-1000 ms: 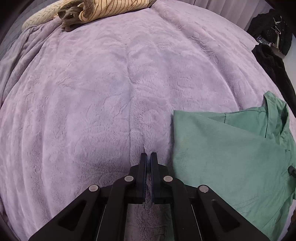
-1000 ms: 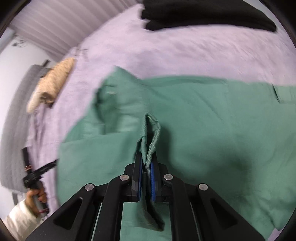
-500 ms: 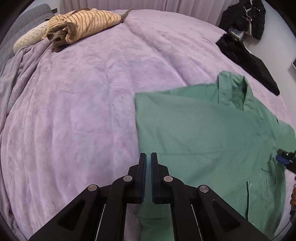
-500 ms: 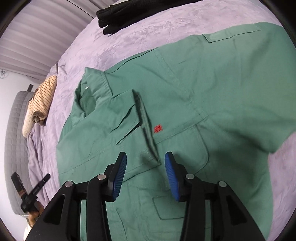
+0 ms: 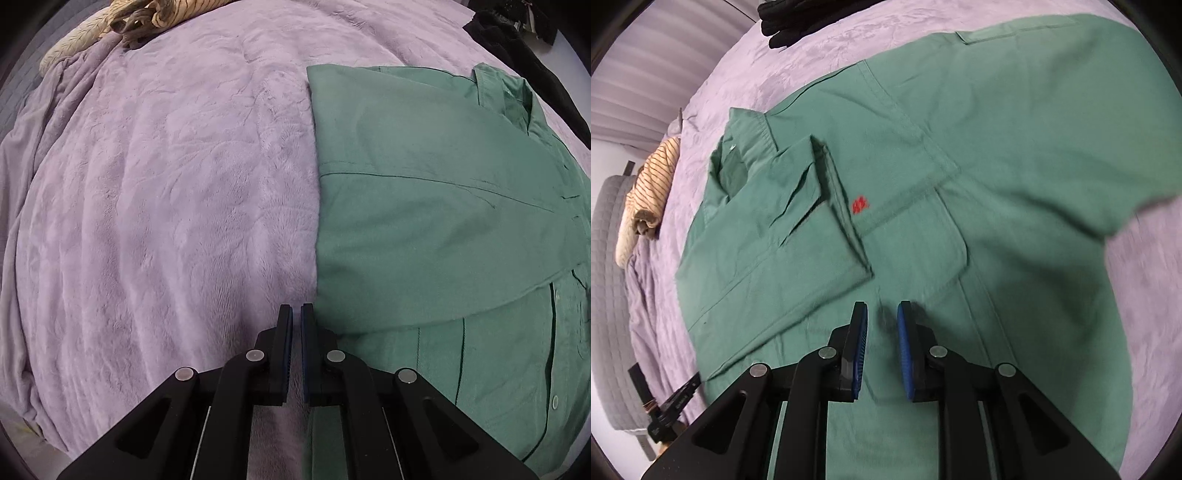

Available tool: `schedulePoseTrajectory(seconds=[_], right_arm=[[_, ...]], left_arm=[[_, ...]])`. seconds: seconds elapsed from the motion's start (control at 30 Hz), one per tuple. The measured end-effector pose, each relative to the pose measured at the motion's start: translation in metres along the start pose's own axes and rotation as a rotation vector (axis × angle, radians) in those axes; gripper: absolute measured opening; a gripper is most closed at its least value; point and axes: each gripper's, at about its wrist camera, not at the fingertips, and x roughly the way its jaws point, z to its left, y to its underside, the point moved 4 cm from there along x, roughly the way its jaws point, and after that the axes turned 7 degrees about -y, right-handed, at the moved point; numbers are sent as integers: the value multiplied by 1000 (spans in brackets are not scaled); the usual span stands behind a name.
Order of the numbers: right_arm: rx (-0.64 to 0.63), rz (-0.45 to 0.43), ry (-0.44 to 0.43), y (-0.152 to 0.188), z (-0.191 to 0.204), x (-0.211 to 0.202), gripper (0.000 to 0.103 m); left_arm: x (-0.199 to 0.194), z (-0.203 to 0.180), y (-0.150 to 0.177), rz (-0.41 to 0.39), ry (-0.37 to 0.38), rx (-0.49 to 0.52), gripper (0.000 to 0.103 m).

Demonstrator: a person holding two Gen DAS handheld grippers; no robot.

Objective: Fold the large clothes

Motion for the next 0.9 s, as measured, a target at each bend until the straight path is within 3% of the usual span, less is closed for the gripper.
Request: schedulePoseTrajectory(seconds=[0.07, 0.13, 0.17, 0.33, 0.47, 0.5, 0.53, 0.57, 0.6, 0.9], right_arm=[[2, 17, -18, 13, 2, -7, 23], [3, 33, -26, 28, 7, -13, 50], [5, 36, -33, 34, 10, -14, 54], [22, 52, -69, 58, 23, -26, 56], [27, 45, -83, 70, 30, -38, 62], [27, 43, -84, 72, 30, -41, 63], [30, 41, -87, 74, 30, -44, 65], [34, 39, -91, 76, 31, -47, 66], [37, 36, -94, 79, 31, -51, 69], [43, 5, -119, 89, 32, -73, 79]], left_arm=[[-9, -5, 7, 10, -15, 4, 5], [-16, -8, 17, 28, -32, 2, 5], [-20, -11, 20, 39, -33, 0, 5], [-41, -21, 34, 32, -41, 25, 5], [-55, -28, 46, 34, -6, 18, 5], [-58, -29, 47, 34, -2, 13, 9], [-62, -31, 49, 37, -5, 10, 25], [-66, -34, 51, 41, -6, 6, 86], [-72, -33, 52, 27, -21, -7, 100], [-113, -55, 45, -63, -45, 43, 102]])
